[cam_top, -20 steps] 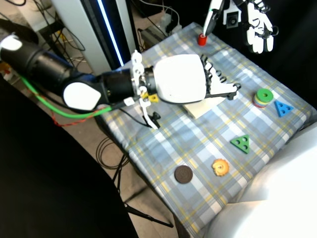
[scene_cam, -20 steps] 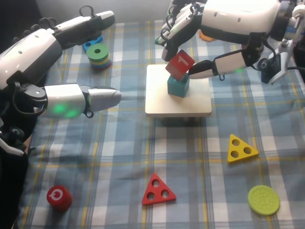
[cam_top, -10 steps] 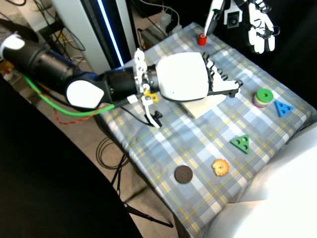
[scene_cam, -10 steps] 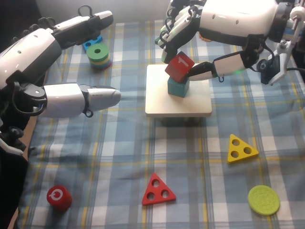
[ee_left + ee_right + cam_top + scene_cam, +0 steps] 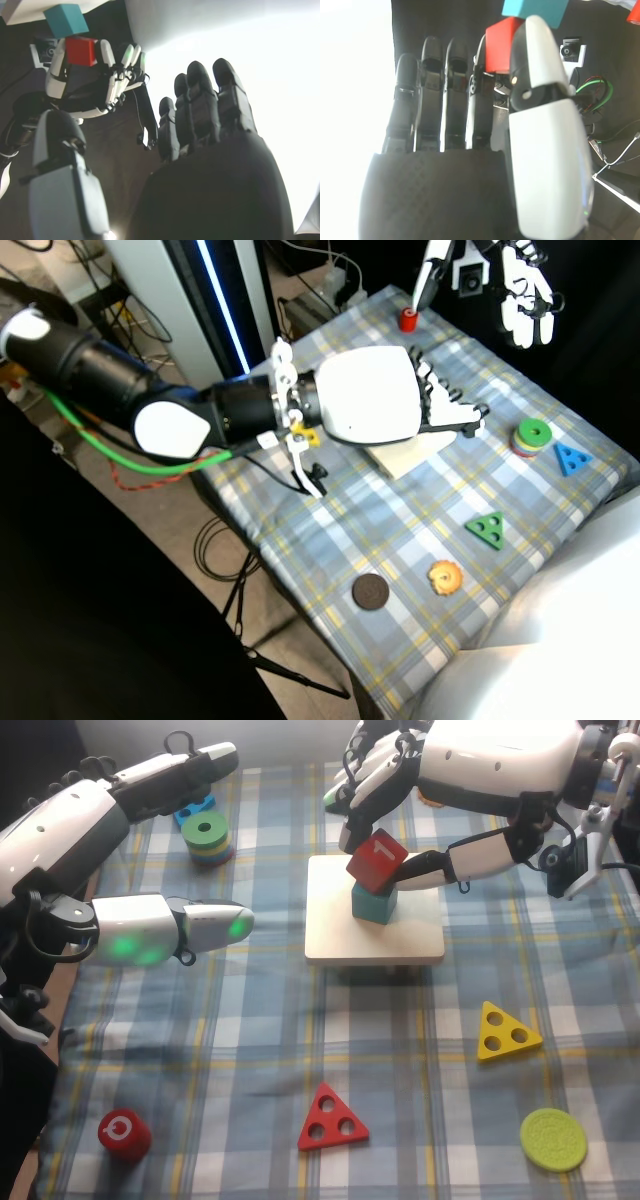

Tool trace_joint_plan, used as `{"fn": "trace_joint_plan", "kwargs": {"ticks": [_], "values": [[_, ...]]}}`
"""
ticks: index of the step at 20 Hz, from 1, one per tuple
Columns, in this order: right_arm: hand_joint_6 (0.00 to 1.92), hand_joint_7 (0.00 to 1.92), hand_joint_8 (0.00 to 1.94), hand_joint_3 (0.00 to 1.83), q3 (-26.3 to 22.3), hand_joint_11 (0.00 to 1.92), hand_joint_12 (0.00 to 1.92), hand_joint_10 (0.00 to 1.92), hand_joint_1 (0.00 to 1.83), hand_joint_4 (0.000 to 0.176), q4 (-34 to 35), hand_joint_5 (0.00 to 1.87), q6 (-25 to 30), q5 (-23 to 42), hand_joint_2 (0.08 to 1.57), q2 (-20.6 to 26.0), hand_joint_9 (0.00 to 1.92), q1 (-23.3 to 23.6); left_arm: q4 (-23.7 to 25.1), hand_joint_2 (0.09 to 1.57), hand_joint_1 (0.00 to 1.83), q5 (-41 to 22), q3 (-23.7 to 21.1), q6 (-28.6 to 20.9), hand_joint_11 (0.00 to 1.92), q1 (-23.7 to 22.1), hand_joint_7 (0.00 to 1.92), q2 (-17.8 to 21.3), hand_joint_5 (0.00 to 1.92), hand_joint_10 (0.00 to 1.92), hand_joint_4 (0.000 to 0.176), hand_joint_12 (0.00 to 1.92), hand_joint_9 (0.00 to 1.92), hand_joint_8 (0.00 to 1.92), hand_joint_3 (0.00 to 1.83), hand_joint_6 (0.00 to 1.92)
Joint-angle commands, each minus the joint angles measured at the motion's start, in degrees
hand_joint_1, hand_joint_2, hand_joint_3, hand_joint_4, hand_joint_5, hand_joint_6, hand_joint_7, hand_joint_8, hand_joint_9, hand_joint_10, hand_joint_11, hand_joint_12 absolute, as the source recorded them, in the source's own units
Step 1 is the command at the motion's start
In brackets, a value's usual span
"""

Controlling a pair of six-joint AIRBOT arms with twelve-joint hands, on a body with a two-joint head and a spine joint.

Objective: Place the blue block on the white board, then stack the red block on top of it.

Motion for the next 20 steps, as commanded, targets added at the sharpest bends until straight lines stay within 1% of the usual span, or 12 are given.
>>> {"fn": "trace_joint_plan", "kwargs": {"ticks": [1,2,3,11,12,13,14,15,16,18,19,20], "values": [[0.40,0.70,0.01,0.00,0.1,0.07,0.91,0.01,1.09,0.000,2.3,0.86,0.3,4.7,1.03,-0.1,0.60,1.0,1.3,0.91,0.81,-6.7,0.1,-0.4,0.00,-0.6,0.35,0.2,0.27,0.00,0.165,0.35,0.31,0.00,0.00,0.00],[0.15,0.69,0.00,0.00,0.1,0.07,0.90,0.00,1.07,0.000,2.3,0.88,0.3,4.7,1.02,-0.1,0.59,1.0,1.3,0.91,0.81,-6.7,0.1,-0.4,0.00,-0.6,0.35,0.2,0.28,0.00,0.163,0.38,0.32,0.00,0.00,0.00],[0.06,0.68,0.00,0.00,0.1,0.07,0.89,0.00,1.07,0.000,2.3,0.90,0.3,4.7,1.01,-0.1,0.58,1.0,1.3,0.91,0.81,-6.7,0.1,-0.4,0.00,-0.7,0.35,0.2,0.28,0.00,0.163,0.38,0.32,0.00,0.00,0.00],[0.00,0.67,0.00,0.00,0.0,0.07,0.89,0.00,1.04,0.000,2.6,0.87,0.4,4.5,1.01,-0.1,0.57,1.0,1.3,0.91,0.82,-7.1,-0.1,-0.4,0.00,-0.7,0.34,0.2,0.27,0.00,0.153,0.35,0.31,0.00,0.00,0.00],[0.00,0.62,0.00,0.00,-0.1,0.04,0.89,0.00,1.02,0.000,3.0,0.79,0.4,4.5,1.00,-0.1,0.53,1.0,1.2,0.91,0.81,-7.2,-0.1,-0.4,0.00,-0.7,0.34,0.2,0.27,0.00,0.158,0.33,0.31,0.00,0.00,0.00],[0.00,0.62,0.00,0.00,-0.4,0.04,0.89,0.00,1.02,0.000,3.2,0.79,0.4,4.5,1.00,0.2,0.53,1.0,1.1,0.91,0.81,-7.3,-0.1,-0.4,0.00,-0.6,0.34,0.2,0.27,0.00,0.158,0.33,0.31,0.00,0.00,0.00],[0.00,0.54,0.00,0.00,-0.5,0.05,0.93,0.00,1.04,0.000,3.4,0.65,0.4,4.5,0.98,0.5,0.50,1.0,1.1,0.91,0.81,-7.3,-0.1,-0.4,0.00,-0.6,0.33,0.2,0.26,0.00,0.159,0.31,0.31,0.00,0.00,0.00],[0.00,0.42,0.00,0.00,-0.9,0.01,0.92,0.00,1.05,0.019,4.0,0.43,0.4,4.5,0.95,1.3,0.42,1.0,1.1,0.91,0.80,-7.4,-0.2,-0.4,0.00,-0.6,0.34,0.2,0.27,0.00,0.161,0.33,0.31,0.00,0.00,0.00],[0.00,0.42,0.00,0.00,-1.1,0.01,0.92,0.00,1.05,0.019,4.3,0.43,0.4,4.6,0.95,1.6,0.42,1.0,1.1,0.91,0.80,-7.6,-0.2,-0.4,0.00,-0.6,0.34,0.2,0.27,0.00,0.161,0.33,0.31,0.00,0.00,0.00],[0.00,0.28,0.00,0.00,-1.6,0.00,0.54,0.01,1.03,0.047,4.8,0.23,0.4,5.0,0.93,2.2,0.26,1.0,1.0,0.91,0.81,-7.9,-0.3,-0.4,0.00,-0.6,0.33,0.3,0.27,0.00,0.163,0.38,0.31,0.00,0.00,0.00],[0.00,0.20,0.00,0.00,-1.9,0.00,0.34,0.00,0.98,0.086,5.0,0.15,0.4,5.3,0.93,2.4,0.17,1.0,1.0,0.91,0.81,-8.0,-0.4,-0.4,0.00,-0.6,0.33,0.3,0.27,0.00,0.166,0.38,0.31,0.00,0.00,0.00],[0.00,0.13,0.00,0.00,-2.3,0.00,0.22,0.00,0.94,0.123,5.1,0.07,0.4,5.7,0.92,3.0,0.09,1.0,0.9,0.90,0.81,-8.1,-0.4,-0.4,0.00,-0.5,0.33,0.4,0.27,0.00,0.161,0.37,0.31,0.00,0.00,0.00]]}}
